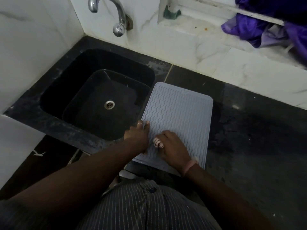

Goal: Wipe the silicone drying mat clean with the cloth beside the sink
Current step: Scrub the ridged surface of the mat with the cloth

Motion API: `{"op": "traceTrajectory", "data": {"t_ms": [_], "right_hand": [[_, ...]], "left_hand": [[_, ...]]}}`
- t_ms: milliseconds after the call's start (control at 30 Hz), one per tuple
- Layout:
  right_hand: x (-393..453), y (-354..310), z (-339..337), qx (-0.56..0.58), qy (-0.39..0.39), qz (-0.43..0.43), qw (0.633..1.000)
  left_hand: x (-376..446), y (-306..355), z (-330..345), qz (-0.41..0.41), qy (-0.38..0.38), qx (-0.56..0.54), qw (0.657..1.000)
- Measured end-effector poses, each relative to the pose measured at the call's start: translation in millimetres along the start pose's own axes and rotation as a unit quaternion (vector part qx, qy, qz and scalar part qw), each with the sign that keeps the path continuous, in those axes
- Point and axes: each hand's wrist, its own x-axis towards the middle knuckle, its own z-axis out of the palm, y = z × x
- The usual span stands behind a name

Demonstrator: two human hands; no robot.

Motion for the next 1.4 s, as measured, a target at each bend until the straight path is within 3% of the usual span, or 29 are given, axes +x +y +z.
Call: {"op": "traceTrajectory", "data": {"t_ms": [300,400,600,733,967,1200,1400], "right_hand": [[61.6,32.4,-11.4,0.005,0.050,0.104,0.993],[43.4,17.7,-7.3,-0.007,0.052,0.079,0.995],[-21.3,-20.9,0.7,0.018,-0.027,0.033,0.999],[-16.6,-15.8,2.8,0.000,-0.024,0.024,0.999],[43.9,23.2,-4.8,-0.026,0.034,0.087,0.995],[49.5,13.1,-8.9,-0.008,0.070,0.137,0.988],[-6.7,-12.9,11.2,0.075,0.027,0.069,0.994]], "left_hand": [[-0.4,-0.3,-2.3,-0.002,-0.008,-0.006,1.000],[1.0,0.1,-2.4,-0.004,-0.007,-0.001,1.000],[2.7,1.7,-5.2,-0.005,-0.013,-0.004,1.000],[1.2,1.8,-6.2,-0.002,-0.014,-0.002,1.000],[2.0,3.0,-5.1,-0.006,-0.010,-0.005,1.000],[3.3,4.4,-10.3,-0.012,-0.019,-0.025,0.999],[19.1,10.0,-26.0,0.011,0.123,-0.065,0.990]]}}
